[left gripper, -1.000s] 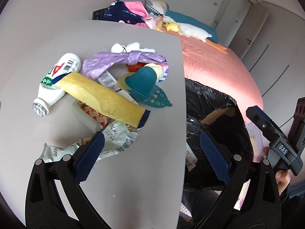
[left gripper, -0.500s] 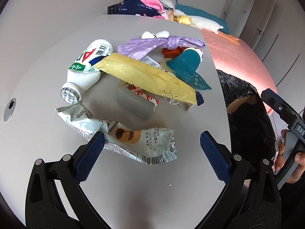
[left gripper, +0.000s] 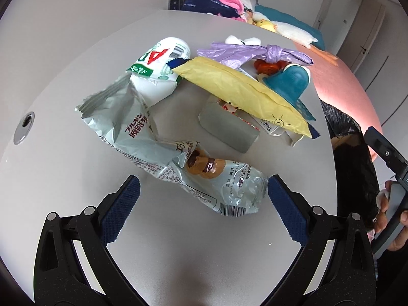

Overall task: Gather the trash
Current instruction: 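Move the left gripper to the silver snack wrapper and grasp it, then lift the wrapper with the left gripper while the right gripper grasps the teal tape dispenser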

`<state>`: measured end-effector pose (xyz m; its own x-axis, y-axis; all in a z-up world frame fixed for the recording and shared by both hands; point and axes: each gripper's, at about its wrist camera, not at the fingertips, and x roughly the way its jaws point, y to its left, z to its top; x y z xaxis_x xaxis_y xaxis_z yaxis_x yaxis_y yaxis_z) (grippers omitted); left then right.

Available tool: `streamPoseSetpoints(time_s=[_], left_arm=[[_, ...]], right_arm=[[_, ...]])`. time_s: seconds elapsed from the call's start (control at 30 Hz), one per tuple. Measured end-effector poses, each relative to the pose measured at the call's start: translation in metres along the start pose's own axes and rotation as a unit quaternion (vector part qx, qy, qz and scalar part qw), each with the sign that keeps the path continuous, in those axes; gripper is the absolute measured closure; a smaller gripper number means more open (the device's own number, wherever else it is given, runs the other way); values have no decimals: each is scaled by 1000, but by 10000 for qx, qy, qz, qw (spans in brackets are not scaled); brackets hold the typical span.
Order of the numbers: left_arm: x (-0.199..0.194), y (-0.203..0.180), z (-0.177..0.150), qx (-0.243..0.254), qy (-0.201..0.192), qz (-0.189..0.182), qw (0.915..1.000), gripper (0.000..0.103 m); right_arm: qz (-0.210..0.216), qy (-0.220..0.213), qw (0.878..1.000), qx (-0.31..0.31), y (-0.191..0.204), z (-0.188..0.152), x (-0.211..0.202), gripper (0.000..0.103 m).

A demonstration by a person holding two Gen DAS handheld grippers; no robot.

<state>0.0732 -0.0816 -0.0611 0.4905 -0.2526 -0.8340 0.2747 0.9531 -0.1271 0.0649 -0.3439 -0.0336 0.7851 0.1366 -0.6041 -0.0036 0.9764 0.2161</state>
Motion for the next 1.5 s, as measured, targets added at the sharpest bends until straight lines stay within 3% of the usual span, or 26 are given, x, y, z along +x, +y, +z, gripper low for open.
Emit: streamPoseSetpoints(time_s=[0.1,0.4,0.5,0.6,0.67,0.97,1.37,1.5], left_arm=[[2,8,2,-318,-51,-148,9994,6],[-1,19,7,-780,-464,-322,9953,32],[-1,22,8,-793,-526,-422,9946,62],[2,31,9,-1058,-559,-625,9908,73],[1,37,10,-1203,-593,-567,9893,83],[-35,40,17,-1077,-1230,-253,9862,88],[-37,59,26,-1211,-1248,-183,9846,88],[-34,64,32,-1247,-1243,-191,9842,88]], right_arm=[[-5,15,10000,13,-1,-1,2,4],[-38,53,10000,5,-3,-2,7,4],[14,74,10000,-34,-1,-3,9,4],[53,71,9999,-80,2,-5,10,4],[99,74,9999,-121,5,-5,11,4],[314,28,9992,-264,19,6,22,4],[534,101,9980,-321,32,25,53,5],[661,209,9969,-366,35,31,66,9]])
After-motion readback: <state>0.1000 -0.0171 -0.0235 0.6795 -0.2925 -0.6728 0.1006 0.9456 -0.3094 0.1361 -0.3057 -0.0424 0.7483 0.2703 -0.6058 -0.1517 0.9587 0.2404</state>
